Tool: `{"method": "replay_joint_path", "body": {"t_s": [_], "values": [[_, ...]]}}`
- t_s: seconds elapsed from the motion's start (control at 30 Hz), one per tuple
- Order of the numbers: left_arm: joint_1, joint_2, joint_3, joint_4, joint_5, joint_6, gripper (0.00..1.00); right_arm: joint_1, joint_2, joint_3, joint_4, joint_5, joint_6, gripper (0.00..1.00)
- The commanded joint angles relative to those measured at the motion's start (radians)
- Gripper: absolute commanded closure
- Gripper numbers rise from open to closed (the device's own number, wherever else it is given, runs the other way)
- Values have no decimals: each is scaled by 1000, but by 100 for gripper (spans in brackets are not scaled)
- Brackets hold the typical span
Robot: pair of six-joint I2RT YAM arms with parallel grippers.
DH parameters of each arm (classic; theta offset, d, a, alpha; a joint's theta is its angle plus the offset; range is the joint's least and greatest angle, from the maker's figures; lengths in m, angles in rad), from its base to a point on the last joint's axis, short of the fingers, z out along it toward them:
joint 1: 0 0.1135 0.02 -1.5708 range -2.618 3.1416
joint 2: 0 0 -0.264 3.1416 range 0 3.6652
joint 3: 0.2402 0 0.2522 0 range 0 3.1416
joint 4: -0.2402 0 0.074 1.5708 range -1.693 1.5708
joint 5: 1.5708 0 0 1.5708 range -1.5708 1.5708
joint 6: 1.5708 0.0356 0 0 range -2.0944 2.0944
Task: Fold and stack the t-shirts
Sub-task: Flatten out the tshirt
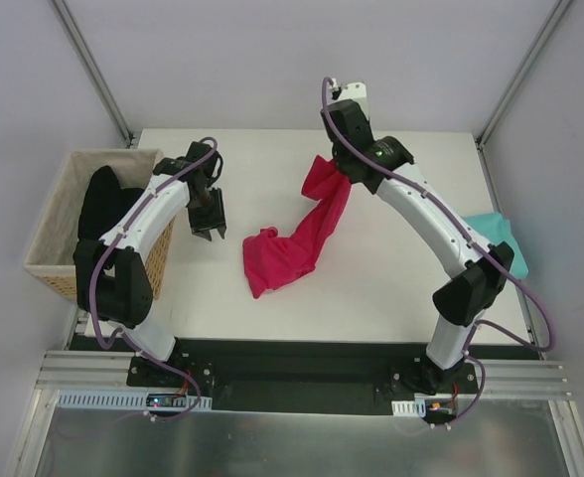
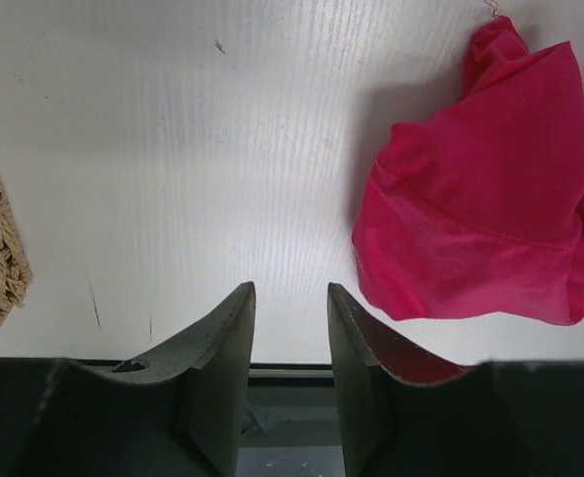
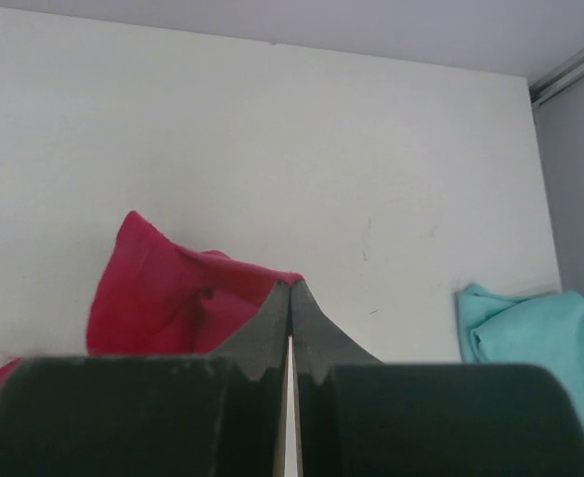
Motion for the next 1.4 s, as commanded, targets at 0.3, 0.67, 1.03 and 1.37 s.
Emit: {"method": "replay_joint_path", "body": {"t_s": [0.3, 0.67, 1.03, 1.37], "values": [[-11, -17, -6, -19, -18, -30, 66, -95, -123, -180, 40, 61, 14, 99], [-28, 43, 51, -19, 27, -25, 65, -112, -123, -257, -55, 127, 60, 59], [-170, 145, 136, -21, 71, -8, 63, -110, -129, -243, -80, 53, 85, 40], [-255, 293, 221, -19, 97, -10, 61, -95, -206, -309, -85, -45, 117, 40]]}}
